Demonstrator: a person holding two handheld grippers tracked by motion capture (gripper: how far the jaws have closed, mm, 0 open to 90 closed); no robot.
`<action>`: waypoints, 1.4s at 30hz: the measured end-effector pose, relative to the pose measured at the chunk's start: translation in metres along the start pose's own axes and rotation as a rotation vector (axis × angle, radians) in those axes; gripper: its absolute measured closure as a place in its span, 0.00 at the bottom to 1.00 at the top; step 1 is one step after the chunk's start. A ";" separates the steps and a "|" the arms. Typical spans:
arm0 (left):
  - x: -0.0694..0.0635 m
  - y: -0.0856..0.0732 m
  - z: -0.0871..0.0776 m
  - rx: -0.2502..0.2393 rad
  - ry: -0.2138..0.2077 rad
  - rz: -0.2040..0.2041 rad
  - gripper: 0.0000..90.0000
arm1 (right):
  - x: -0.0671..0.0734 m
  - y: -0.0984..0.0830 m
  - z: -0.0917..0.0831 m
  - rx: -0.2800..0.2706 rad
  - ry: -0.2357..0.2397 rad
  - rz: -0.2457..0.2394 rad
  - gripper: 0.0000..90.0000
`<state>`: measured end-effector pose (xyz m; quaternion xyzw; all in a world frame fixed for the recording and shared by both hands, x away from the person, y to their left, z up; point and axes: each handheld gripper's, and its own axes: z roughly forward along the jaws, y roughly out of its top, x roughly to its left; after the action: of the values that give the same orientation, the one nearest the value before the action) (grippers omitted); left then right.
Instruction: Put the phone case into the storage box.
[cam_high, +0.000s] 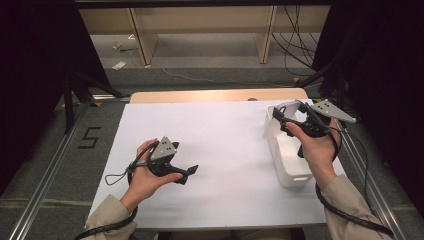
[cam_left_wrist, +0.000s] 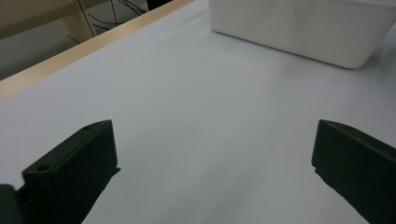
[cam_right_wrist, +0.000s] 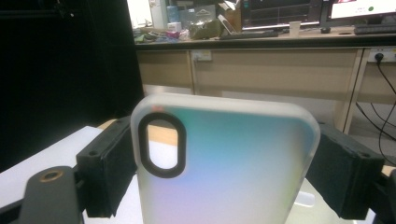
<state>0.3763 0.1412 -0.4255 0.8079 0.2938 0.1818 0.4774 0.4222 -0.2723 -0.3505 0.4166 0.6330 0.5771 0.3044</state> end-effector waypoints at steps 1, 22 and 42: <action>0.000 0.000 0.000 0.000 0.000 0.000 0.00 | -0.001 0.000 0.000 0.000 -0.005 0.004 0.20; 0.001 0.000 0.000 -0.004 0.000 0.002 0.00 | -0.017 0.002 -0.005 -0.001 -0.061 0.018 0.20; 0.001 0.000 0.000 -0.006 -0.002 0.000 0.00 | -0.029 0.002 -0.008 -0.001 -0.098 0.031 0.20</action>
<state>0.3769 0.1420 -0.4249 0.8065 0.2928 0.1819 0.4803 0.4293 -0.3017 -0.3496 0.4540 0.6103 0.5611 0.3264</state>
